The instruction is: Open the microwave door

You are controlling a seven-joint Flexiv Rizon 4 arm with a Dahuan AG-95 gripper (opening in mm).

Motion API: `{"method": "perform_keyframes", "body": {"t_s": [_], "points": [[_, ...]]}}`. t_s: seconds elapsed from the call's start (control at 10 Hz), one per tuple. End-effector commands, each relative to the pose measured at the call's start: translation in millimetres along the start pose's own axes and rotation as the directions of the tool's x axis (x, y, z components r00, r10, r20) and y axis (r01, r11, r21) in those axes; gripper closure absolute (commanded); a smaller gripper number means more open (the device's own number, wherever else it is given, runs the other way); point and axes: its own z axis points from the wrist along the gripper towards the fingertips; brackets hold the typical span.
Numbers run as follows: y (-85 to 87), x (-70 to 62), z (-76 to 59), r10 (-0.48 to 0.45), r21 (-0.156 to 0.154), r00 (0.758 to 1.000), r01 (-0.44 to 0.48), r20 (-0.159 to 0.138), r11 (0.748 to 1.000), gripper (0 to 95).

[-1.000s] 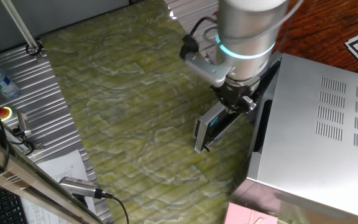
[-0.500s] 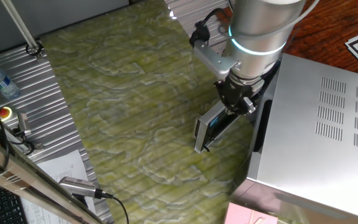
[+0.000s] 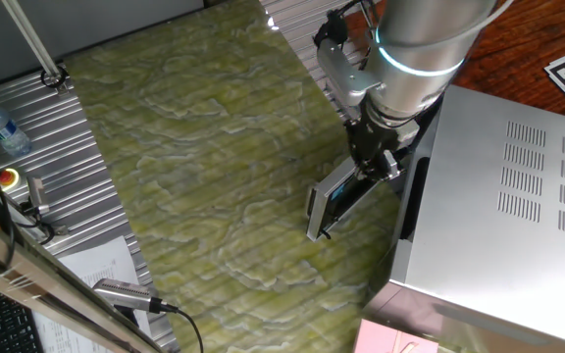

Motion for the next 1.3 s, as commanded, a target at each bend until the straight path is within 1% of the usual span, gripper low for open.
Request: {"method": "perform_keyframes", "body": {"t_s": [0.1,0.2,0.3,0.4,0.5,0.6,0.7,0.8,0.9,1.0,1.3], "points": [[-30.6,-16.0,6.5,-0.056,0.007,0.998,0.056,0.006,0.998,95.0],[-42.7,-22.2,7.3,-0.068,0.01,0.998,0.068,0.006,0.998,95.0],[-53.3,-24.8,10.3,-0.086,0.031,0.996,0.086,0.009,0.996,95.0],[-69.4,-27.6,15.3,-0.113,0.06,0.994,0.112,0.009,0.992,95.0],[-74.1,-28.4,16.9,-0.12,0.056,0.993,0.119,0.011,0.991,95.0],[-74.1,-28.4,16.9,-0.109,0.056,0.994,0.108,0.011,0.993,95.0],[-74.1,-28.4,16.9,-0.036,0.056,0.999,0.036,0.0,0.998,95.0],[-74.1,-28.4,16.9,0.038,0.053,0.999,-0.038,0.004,0.998,95.0],[-74.1,-28.4,16.9,0.078,0.046,0.997,-0.078,0.011,0.996,95.0],[-74.1,-28.4,16.9,0.092,0.034,0.996,-0.092,0.012,0.995,95.0],[-74.1,-28.4,16.9,0.082,0.036,0.996,-0.083,0.015,0.996,95.0]]}}
